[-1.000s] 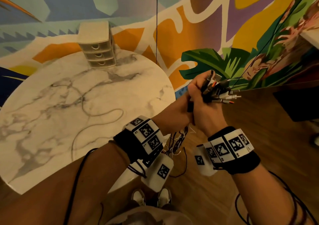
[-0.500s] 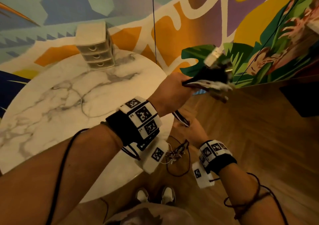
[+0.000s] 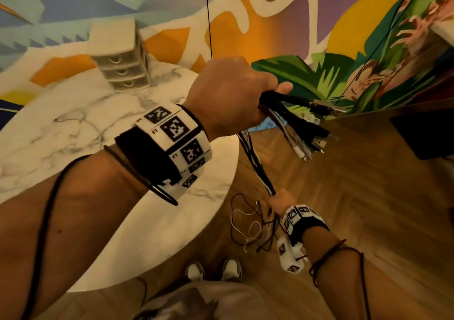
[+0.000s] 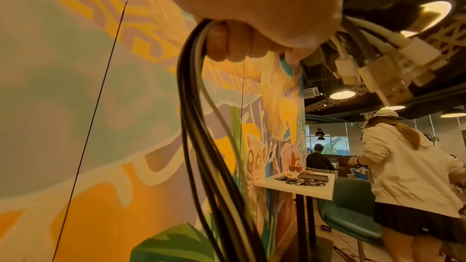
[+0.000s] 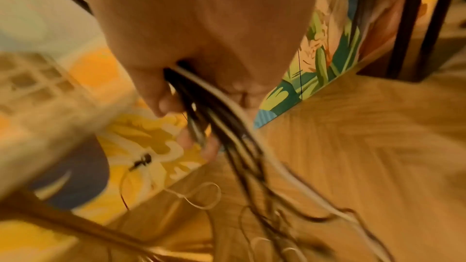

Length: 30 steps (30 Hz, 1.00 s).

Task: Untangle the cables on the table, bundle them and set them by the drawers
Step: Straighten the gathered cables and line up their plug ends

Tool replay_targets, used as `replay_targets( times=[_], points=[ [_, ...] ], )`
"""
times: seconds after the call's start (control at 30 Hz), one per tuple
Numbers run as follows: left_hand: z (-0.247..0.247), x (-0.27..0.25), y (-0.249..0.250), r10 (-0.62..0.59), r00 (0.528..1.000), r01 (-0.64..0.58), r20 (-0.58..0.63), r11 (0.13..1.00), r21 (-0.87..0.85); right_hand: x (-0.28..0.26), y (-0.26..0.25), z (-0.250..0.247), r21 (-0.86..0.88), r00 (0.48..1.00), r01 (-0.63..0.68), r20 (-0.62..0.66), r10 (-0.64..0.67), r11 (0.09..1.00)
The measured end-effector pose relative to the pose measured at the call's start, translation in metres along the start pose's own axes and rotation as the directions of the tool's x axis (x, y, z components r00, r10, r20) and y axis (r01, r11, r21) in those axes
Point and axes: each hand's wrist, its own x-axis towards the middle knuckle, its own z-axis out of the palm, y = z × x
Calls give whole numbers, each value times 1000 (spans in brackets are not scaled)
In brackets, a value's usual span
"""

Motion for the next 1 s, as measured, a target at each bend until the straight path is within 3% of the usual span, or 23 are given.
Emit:
replay_targets(
  times=[0.07,0.13,0.23,0.3,0.37,0.43,0.5,0.57,0.67,0.73,0.8,0.83,0.9,0.93,1.0],
  points=[
    [0,2,-2,2,1000,-2,-3,1000,-3,1,16,-4,-117,999,-50,5,51,992],
    [3,0,-2,18,1000,-18,-4,1000,10,8,26,-12,-134,984,-159,-100,146,978],
    [7,-1,-1,13,1000,-14,24,999,36,19,19,-26,131,944,-219,-221,244,967],
    [3,4,-3,7,1000,-8,2,1000,27,26,11,-36,389,907,-127,-328,266,912],
    [-3,11,-4,20,999,-20,-46,1000,-6,24,0,-51,620,807,71,-496,321,781],
    [-5,17,-5,52,994,-56,-101,998,-42,25,-13,-66,710,693,242,-604,394,662],
    [-4,21,-3,66,989,-75,-129,995,-67,34,-19,-75,737,637,328,-635,437,592],
    [0,23,0,55,989,-70,-135,992,-108,38,-17,-76,693,667,256,-631,395,674],
    [14,21,6,-76,989,34,-125,951,-307,37,-1,-64,400,828,20,-521,209,916],
    [35,19,12,-288,956,276,66,794,-542,34,7,-54,118,941,-40,-329,77,992],
    [64,16,17,-441,829,544,344,496,-676,33,8,-48,-139,990,-6,-142,-14,990],
    [80,14,22,-470,761,629,447,366,-686,30,3,-49,-173,993,48,-94,-65,984],
    [101,6,33,-493,644,746,585,238,-622,14,-17,-59,-20,950,300,-85,-300,954],
    [108,2,35,-506,615,766,605,203,-609,0,-31,-67,130,903,426,-119,-412,896],
    [119,-7,39,-467,585,787,663,129,-603,-28,-58,-84,514,833,527,-156,-531,677]
  ],
)
